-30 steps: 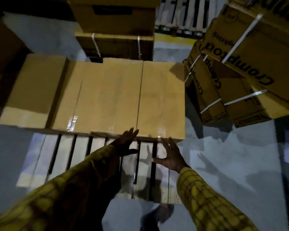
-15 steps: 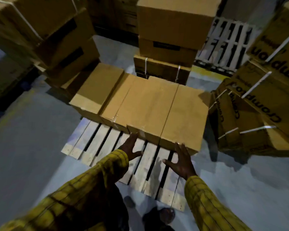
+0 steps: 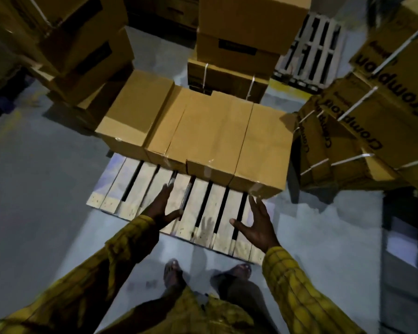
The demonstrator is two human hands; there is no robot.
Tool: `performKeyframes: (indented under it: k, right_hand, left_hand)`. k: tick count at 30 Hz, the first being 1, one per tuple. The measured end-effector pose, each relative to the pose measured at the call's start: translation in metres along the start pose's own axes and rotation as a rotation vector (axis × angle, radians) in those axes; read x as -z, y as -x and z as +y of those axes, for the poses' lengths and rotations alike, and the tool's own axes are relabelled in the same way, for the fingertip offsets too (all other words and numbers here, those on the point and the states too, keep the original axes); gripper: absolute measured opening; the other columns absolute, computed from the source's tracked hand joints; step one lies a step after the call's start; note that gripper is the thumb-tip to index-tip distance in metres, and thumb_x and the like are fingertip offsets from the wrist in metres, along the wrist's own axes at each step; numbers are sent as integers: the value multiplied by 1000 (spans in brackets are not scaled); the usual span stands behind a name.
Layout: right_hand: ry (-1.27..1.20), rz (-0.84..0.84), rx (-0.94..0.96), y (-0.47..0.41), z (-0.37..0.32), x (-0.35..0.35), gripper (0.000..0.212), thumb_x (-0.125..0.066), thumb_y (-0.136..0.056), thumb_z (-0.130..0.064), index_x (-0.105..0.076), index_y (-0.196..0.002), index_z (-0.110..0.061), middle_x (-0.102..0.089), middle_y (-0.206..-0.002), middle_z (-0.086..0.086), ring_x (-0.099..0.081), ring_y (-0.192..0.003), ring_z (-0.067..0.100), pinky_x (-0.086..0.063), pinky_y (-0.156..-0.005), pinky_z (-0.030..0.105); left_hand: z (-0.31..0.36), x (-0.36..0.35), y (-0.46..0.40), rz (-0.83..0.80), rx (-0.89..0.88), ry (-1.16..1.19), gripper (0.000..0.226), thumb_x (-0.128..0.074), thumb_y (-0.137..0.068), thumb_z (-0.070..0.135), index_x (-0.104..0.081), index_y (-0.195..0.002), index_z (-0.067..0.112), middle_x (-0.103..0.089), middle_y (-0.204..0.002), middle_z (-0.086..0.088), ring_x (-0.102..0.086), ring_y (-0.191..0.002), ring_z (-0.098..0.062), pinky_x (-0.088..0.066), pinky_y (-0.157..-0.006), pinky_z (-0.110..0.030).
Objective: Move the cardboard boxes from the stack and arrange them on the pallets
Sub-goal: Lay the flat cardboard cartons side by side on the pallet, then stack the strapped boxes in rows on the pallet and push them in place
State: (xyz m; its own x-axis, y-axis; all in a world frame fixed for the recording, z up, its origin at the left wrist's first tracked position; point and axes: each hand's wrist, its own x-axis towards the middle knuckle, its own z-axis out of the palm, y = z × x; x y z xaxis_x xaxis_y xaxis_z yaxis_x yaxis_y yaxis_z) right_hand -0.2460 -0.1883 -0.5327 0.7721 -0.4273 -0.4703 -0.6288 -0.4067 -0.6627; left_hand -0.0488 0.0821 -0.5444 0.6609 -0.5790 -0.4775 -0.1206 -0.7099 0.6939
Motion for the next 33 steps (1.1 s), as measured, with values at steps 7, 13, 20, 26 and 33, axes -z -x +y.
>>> performKeyframes:
  k: [7, 13, 20, 26, 33]
  right_hand:
    - [-38, 184, 83, 25, -9, 26, 105, -70, -82, -70, -16, -165, -36, -5, -173, -14, -8, -159, 10, -24, -126, 39]
    - [-36, 201, 117, 46, 19, 85, 104, -72, -84, -64, -12, -165, -40, -4, -173, -12, -9, -159, 15, -25, -126, 43]
    - [-28, 187, 326, 66, 99, 208, 101, -74, -88, -58, -10, -164, -41, 1, -173, -17, -3, -157, 1, -22, -121, 30]
    - [-5, 197, 429, 90, 158, 344, 101, -77, -89, -48, -14, -166, -29, -6, -173, -11, -8, -160, 12, -25, -125, 35]
    - [-46, 210, 491, 94, 188, 465, 101, -78, -87, -51, -12, -164, -43, -4, -169, -26, -6, -151, -12, -18, -118, 19]
  left_hand:
    - [16, -11, 13, -17, -74, 80, 95, -74, -92, 28, -11, -163, 23, -8, -170, 4, -15, -156, -19, -35, -119, -44]
    - [76, -57, 24, 0, -112, 159, 103, -68, -82, 63, -7, -161, 35, -5, -166, 16, -12, -157, -20, -36, -118, -44]
    - [190, -174, 31, 134, -126, 280, 98, -72, -89, 36, -8, -162, 32, -7, -171, 10, -18, -156, -19, -42, -114, -43]
    - [316, -271, 38, 212, -180, 467, 100, -75, -86, 23, -11, -161, 36, -11, -168, 14, -21, -154, -20, -42, -114, -53]
    - [428, -317, 26, 228, -345, 428, 98, -69, -89, 23, -3, -160, 36, -4, -166, 26, -18, -154, -12, -37, -114, -36]
